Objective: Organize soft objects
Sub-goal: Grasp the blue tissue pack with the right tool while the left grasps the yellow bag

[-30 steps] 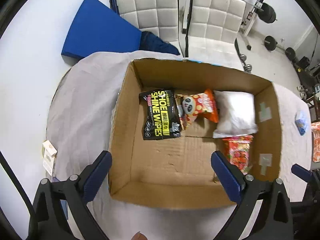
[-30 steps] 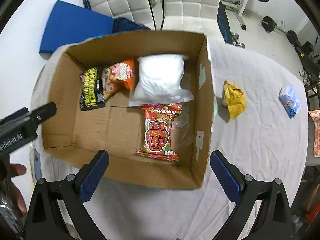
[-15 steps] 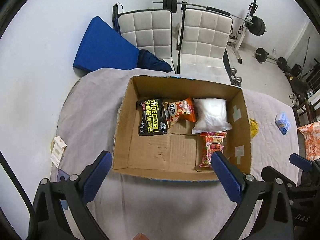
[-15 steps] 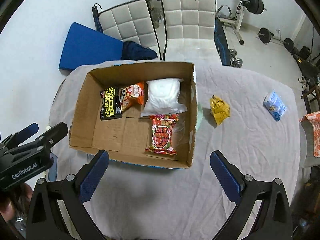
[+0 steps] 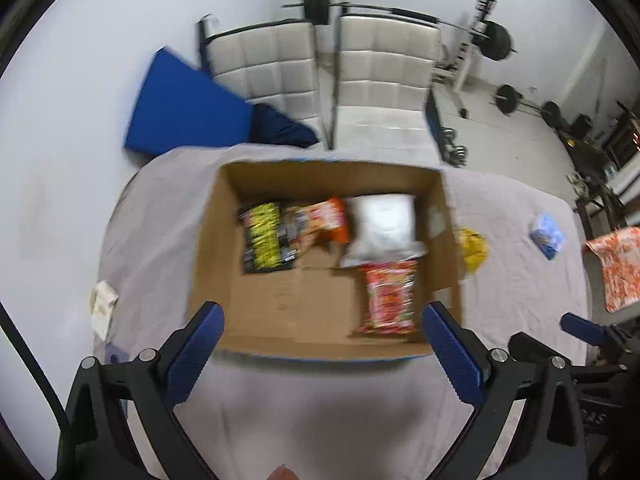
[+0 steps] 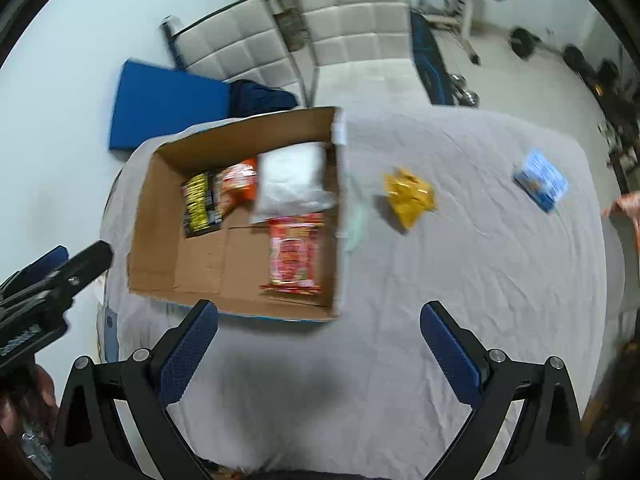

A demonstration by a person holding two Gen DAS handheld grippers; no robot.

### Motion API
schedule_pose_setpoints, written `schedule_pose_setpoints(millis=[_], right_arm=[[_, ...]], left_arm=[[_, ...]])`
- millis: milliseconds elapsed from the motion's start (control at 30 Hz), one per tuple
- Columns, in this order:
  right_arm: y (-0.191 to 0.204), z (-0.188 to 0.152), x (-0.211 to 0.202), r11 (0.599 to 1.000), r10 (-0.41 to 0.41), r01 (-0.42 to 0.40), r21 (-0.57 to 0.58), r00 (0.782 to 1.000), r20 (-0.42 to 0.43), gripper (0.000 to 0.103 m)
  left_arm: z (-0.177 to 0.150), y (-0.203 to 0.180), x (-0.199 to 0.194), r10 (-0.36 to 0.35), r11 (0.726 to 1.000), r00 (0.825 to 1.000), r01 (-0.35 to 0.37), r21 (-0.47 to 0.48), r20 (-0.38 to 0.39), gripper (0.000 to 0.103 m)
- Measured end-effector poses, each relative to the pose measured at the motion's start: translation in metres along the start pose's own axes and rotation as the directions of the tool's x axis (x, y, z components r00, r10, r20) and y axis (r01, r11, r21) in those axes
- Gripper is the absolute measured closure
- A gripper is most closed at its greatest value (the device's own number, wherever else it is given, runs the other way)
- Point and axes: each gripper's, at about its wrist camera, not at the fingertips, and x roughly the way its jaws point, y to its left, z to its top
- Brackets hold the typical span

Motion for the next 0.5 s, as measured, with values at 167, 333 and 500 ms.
schedule_pose_setpoints(millis=[167,333,500], right_arm=[[-0.093,0.012,-0.007,0.987,-0.069,0.067,0.145,0.998,0.01,0.0],[-0.194,0.026,-0.012,0.95,-0.171,0.162,0.266,0.985,0.009,0.0],[-0.276,0.04,-0.004,0.922,-0.203,0.197,0.333,0.979,-0.017,0.0]], left_arm=[[0.032,-0.074,0.0,-0.054,0.993,0.998,0.051,0.108,0.026,0.001],[0.067,-0.151,0.042,-0.059,0.968,0.997,0.07,0.239,-0.055,0.001],[0.096,-0.217,0.109,-0.008,0.943,0.983,0.069,0.325,-0.186,0.001]])
